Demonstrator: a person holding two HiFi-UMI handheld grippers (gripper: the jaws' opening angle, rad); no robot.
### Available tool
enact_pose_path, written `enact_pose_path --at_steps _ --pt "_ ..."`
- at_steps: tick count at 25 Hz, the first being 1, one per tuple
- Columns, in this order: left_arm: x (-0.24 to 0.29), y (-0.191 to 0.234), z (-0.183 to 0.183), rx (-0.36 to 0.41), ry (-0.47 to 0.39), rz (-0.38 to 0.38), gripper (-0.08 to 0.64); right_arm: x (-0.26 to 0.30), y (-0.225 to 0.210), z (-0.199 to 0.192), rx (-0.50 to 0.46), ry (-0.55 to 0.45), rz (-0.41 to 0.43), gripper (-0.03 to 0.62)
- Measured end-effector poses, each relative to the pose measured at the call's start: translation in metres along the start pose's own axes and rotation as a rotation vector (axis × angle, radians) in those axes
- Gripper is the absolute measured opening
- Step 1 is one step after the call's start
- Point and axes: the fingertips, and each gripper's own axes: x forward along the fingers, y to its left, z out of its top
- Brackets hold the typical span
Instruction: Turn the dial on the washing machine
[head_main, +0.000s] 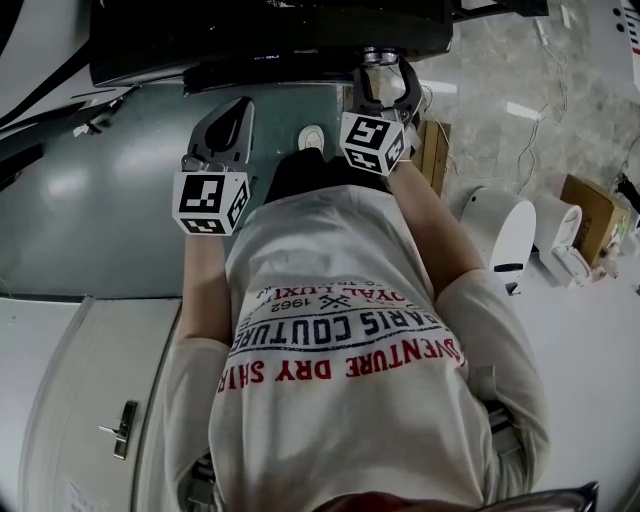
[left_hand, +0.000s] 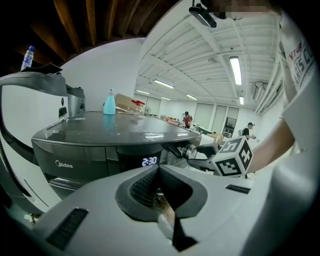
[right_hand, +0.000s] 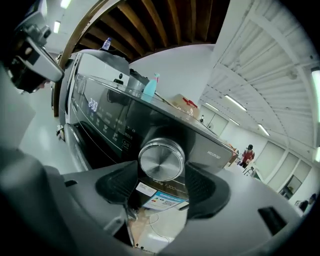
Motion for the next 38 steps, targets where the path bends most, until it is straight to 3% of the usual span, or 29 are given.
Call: enact_pose_path --at_steps 7,12,20,31,33,38 --pt "-0.004 0.006 -0.007 -0.013 0.010 0.018 0.015 0.002 -0.001 0.000 -0.008 0.022 0.006 0.290" --pt "-0.001 0.005 -0.001 -0.010 -0.001 0.010 0.015 0.003 -0.001 0.000 0.210 0.057 0.099 0.288" --pt "-0.003 -0.001 0.005 0.013 -0.011 -0.008 0.015 0.005 -0.004 -0.004 0.400 0.075 0.158 0.288" --pt "-0.020 -0.011 0.021 0.033 -0.052 -0.019 0.015 -0.025 -0.007 0.008 0.358 0.013 0.139 0.288" --pt "-0.025 -0.015 0.031 0.042 -0.072 -0.023 0.015 -0.043 -0.010 0.021 0.326 -0.028 0.154 0.251" --pt "-0.048 -0.030 0.076 0.094 -0.167 -0.032 0.015 -0.091 -0.023 0.076 0.282 -0.190 0.184 0.066"
